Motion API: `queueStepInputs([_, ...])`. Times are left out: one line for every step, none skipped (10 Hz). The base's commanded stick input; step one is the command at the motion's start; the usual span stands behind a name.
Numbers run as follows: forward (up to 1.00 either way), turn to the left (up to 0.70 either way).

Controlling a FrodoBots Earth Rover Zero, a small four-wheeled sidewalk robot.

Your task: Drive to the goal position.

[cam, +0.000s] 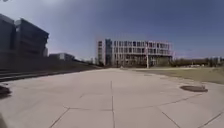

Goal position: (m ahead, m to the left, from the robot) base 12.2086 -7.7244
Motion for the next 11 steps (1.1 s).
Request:
queueStepInputs([0.70, 0.00])
queueStepInputs([0.70, 0.00])
queueStepInputs([0.70, 0.00])
queueStepInputs([0.70, 0.00])
queueStepInputs([0.70, 0.00])
queueStepInputs([0.70, 0.00])
queueStepInputs([0.70, 0.00])
queueStepInputs([0.70, 0.00])
queueStepInputs([0.70, 0.00])
queueStepInputs([0.70, 0.00])
queueStepInputs([0.70, 0.00])
